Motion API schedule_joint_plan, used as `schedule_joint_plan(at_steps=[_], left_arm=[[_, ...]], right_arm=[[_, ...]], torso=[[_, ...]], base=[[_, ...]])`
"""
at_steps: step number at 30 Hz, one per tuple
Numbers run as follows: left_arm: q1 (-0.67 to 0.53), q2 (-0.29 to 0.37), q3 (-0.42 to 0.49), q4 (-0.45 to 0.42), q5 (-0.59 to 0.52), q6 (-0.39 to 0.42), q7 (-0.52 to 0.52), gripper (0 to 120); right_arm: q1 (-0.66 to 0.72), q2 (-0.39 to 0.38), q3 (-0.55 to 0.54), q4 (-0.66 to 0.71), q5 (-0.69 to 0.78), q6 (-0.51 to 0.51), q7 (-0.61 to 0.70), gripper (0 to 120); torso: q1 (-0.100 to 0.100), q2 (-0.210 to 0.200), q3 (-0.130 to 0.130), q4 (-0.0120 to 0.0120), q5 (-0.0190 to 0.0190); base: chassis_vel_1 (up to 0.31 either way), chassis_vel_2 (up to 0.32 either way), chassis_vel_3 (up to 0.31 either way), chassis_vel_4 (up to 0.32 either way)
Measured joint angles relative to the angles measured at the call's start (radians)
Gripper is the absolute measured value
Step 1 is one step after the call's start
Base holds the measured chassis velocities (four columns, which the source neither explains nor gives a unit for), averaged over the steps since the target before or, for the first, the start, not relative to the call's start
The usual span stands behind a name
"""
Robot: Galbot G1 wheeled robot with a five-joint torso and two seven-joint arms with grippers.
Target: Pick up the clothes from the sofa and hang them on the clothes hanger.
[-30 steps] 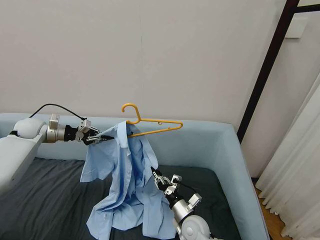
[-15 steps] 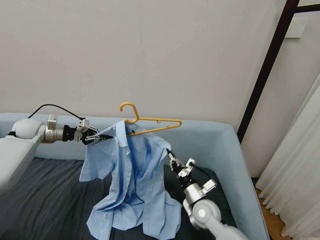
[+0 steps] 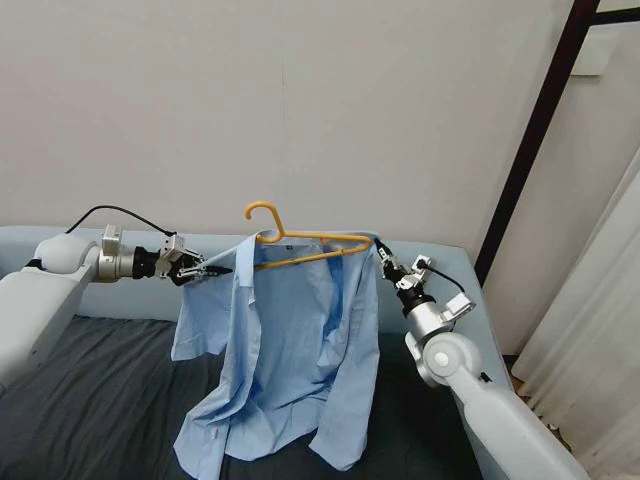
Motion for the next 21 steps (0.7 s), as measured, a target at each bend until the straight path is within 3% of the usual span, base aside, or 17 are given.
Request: schedule_joint_plan(at_steps=[7, 13, 18, 21], left_arm=[[-0.018, -0.011, 0.01, 0.012, 0.026, -0.006, -0.015, 2], [-0.044, -0.011, 0.03, 0.011, 0.05, -0.006, -0.034, 2], [-0.044, -0.013, 0.032, 0.009, 0.069, -0.005, -0.038, 2], [-0.01, -0.024, 0.021, -0.013, 0.077, -0.006, -0.043, 2]], right_arm=[[0.0, -0.042, 0.008, 0.038, -0.08, 0.016, -0.105, 0], [-0.004, -0.093, -0.002, 0.077, -0.25, 0.03, -0.21, 0], [-0.013, -0.107, -0.03, 0.124, -0.283, 0.048, -0.297, 0], [-0.012, -0.1, -0.1, 0.158, -0.25, 0.061, -0.34, 0]], torso=[[0.0, 0.0, 0.0, 0.0003, -0.0002], [0.0, 0.0, 0.0, 0.0001, -0.0001], [0.0, 0.0, 0.0, 0.0001, -0.0002], [0.0, 0.0, 0.0, 0.0003, -0.0002]], base=[[0.0, 0.0, 0.0, 0.0], [0.0, 0.0, 0.0, 0.0], [0.0, 0.0, 0.0, 0.0], [0.0, 0.0, 0.0, 0.0]])
